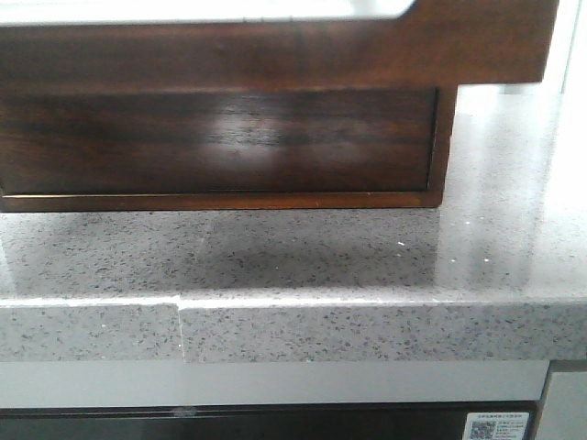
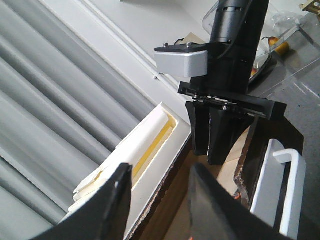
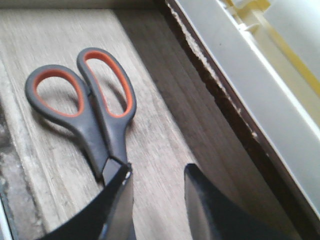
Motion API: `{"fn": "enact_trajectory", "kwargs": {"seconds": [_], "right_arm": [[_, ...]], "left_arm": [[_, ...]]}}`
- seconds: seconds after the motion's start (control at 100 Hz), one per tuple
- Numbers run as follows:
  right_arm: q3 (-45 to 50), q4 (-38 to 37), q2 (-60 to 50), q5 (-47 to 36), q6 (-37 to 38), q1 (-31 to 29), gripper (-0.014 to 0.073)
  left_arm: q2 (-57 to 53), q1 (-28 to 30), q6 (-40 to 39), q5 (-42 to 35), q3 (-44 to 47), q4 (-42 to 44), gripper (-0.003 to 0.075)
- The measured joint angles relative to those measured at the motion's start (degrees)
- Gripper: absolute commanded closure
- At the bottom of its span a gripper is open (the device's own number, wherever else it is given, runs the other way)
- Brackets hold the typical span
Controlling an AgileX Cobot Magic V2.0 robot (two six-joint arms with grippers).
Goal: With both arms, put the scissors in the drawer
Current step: 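Lower the scissors into the drawer and open the right gripper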
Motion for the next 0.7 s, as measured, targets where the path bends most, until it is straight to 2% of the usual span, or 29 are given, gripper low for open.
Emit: {"fn": "enact_trajectory", "kwargs": {"seconds": [0.27, 0.34, 0.44, 0.56, 0.63, 0.7], "right_arm": [[0.0, 0.0, -0.1, -0.1, -0.1, 0.0, 0.0351], [0.0, 0.0, -0.9, -0.1, -0.1, 0.0, 0.0360], [0.0, 0.0, -3.4, -0.1, -0.2, 0.0, 0.0435], [0.0, 0.0, -7.6, 0.1, -0.2, 0.0, 0.0588], [0.0, 0.0, -10.4, 1.2, -0.2, 0.0, 0.0659], [0.0, 0.0, -13.1, 2.5, -0.1, 0.0, 0.0661]], "left_arm": [[0.0, 0.0, 0.0, 0.0, 0.0, 0.0, 0.0464], [0.0, 0.0, 0.0, 0.0, 0.0, 0.0, 0.0498], [-0.5, 0.0, 0.0, 0.0, 0.0, 0.0, 0.0606], [-2.3, 0.0, 0.0, 0.0, 0.0, -0.2, 0.0744], [-3.7, 0.0, 0.0, 0.0, 0.0, -1.3, 0.0742], [-5.1, 0.0, 0.0, 0.1, 0.0, -3.7, 0.0742]]}}
